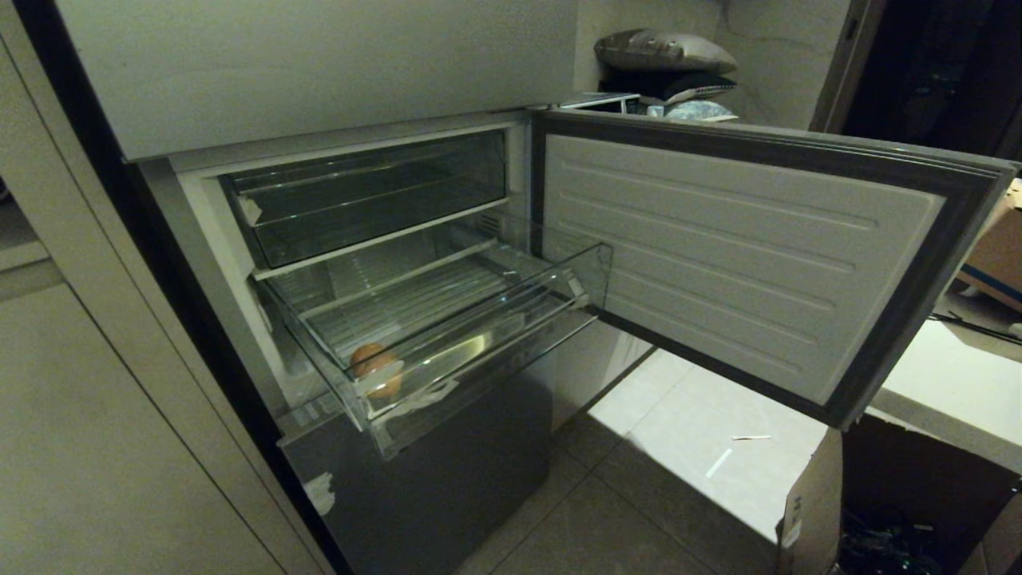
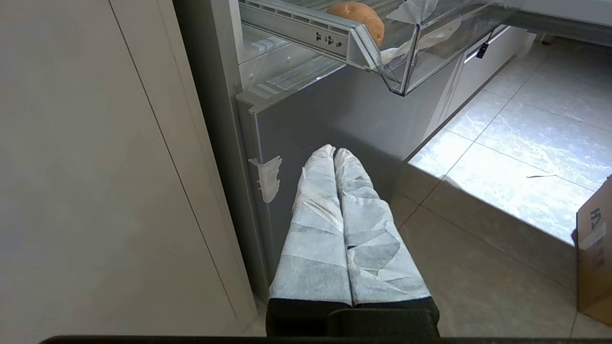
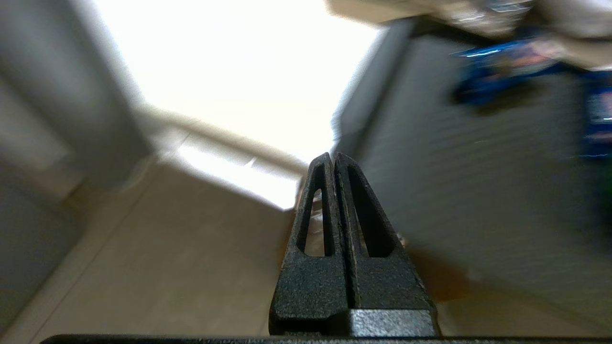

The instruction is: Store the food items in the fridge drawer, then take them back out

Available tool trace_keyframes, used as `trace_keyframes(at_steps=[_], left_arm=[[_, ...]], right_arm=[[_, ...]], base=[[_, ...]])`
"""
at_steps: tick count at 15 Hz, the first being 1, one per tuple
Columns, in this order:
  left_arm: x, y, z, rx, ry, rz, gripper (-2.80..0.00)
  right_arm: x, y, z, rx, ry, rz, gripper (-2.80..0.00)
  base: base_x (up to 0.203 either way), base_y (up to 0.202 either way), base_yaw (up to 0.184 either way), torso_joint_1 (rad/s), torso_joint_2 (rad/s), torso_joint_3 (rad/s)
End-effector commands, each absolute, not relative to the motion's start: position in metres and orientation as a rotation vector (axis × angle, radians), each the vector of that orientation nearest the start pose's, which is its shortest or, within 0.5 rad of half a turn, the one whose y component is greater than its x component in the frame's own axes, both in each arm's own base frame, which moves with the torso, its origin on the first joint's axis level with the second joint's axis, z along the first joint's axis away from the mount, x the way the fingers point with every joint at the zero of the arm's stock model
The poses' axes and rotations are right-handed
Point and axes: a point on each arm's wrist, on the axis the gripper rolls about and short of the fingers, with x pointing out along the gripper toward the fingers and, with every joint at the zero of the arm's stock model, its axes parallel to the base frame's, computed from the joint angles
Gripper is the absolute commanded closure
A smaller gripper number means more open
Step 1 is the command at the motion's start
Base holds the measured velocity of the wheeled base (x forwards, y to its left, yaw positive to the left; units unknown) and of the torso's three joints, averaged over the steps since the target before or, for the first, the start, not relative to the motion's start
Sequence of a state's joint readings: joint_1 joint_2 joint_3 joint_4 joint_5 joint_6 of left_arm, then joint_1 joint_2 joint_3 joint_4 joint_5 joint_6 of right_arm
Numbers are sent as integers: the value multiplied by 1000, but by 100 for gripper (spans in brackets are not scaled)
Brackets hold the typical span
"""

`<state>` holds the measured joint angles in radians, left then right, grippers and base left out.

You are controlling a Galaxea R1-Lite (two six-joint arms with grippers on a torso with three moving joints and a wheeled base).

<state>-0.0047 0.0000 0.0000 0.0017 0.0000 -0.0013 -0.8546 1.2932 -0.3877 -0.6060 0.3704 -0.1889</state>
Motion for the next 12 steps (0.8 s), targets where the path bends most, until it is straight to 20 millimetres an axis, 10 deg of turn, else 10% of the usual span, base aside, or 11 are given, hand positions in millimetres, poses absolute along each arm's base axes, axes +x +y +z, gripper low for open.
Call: trace_keyframes(at_steps=[1, 12], left_arm=[[-23, 0, 75, -2, 3, -5, 0], [-23, 0, 75, -2, 3, -5, 0]], right_arm=[[116, -103, 158, -21, 291, -374, 0], [108, -80, 133, 13, 351, -238, 0]], base=[[0, 0, 0, 0, 0, 0], [-1, -2, 66, 1, 1, 1]])
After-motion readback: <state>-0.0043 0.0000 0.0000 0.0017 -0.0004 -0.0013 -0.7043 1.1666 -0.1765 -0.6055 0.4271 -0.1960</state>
